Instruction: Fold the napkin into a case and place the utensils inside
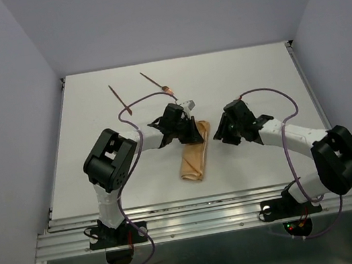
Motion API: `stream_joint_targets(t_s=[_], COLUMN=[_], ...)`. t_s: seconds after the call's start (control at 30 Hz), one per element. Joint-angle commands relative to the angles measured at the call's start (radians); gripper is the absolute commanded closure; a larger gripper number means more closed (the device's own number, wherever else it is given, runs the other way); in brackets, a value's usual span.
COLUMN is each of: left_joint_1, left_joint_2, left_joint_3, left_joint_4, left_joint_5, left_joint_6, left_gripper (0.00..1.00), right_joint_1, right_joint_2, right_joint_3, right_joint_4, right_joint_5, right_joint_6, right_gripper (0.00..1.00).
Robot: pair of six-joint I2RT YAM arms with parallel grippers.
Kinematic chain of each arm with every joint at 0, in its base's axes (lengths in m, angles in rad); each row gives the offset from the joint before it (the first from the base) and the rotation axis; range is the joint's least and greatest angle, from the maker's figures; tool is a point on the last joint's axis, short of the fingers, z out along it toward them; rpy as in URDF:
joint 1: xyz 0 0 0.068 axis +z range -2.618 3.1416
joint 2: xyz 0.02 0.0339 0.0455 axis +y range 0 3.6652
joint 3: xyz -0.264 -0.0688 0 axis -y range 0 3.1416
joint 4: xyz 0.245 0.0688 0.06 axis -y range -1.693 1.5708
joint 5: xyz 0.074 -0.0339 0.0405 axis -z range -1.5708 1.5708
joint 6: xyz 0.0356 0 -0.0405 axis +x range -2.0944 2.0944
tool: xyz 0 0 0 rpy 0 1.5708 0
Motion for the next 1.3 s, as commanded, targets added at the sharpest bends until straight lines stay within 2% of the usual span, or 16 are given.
stream_joint_targets(t_s=[0.0, 0.13, 0.2, 0.33, 0.43, 0.7, 1.0, 1.07, 1.27], left_joint_1=[-0.005, -0.003, -0.003, -0.003, 0.004, 0.021, 0.018, 0.018, 0.015], left_joint_2=[0.019, 0.072, 0.077, -0.011, -0.076, -0.05, 0.014, 0.036, 0.033], left_joint_3=[0.064, 0.078, 0.081, 0.06, 0.063, 0.075, 0.004, 0.0, -0.002], left_joint_4=[0.078, 0.078, 0.069, 0.061, 0.033, 0.015, 0.105, 0.118, 0.111], left_joint_5=[0.064, 0.069, 0.09, 0.089, 0.048, 0.064, 0.13, 0.156, 0.175], left_joint_6=[0.001, 0.019, 0.028, 0.053, 0.06, 0.059, 0.03, 0.025, 0.034], left_gripper=[1.0, 1.0, 1.0, 1.0, 1.0, 1.0, 1.0, 1.0, 1.0], right_joint_1=[-0.004, -0.004, -0.004, -0.004, -0.004, -0.004, -0.004, -0.004, -0.004], right_joint_2=[0.044, 0.055, 0.071, 0.125, 0.176, 0.279, 0.357, 0.372, 0.418], right_joint_3=[0.1, 0.152, 0.17, 0.226, 0.255, 0.335, 0.336, 0.335, 0.353], right_joint_4=[-0.04, -0.038, -0.04, -0.044, -0.044, -0.034, 0.024, 0.026, -0.043], right_joint_5=[0.037, 0.037, 0.035, 0.037, 0.027, -0.046, -0.108, -0.102, 0.052], right_joint_6=[-0.038, -0.047, -0.055, -0.084, -0.099, -0.13, -0.178, -0.181, -0.175], right_gripper=[0.53, 0.56, 0.63, 0.74, 0.79, 0.83, 0.83, 0.83, 0.87])
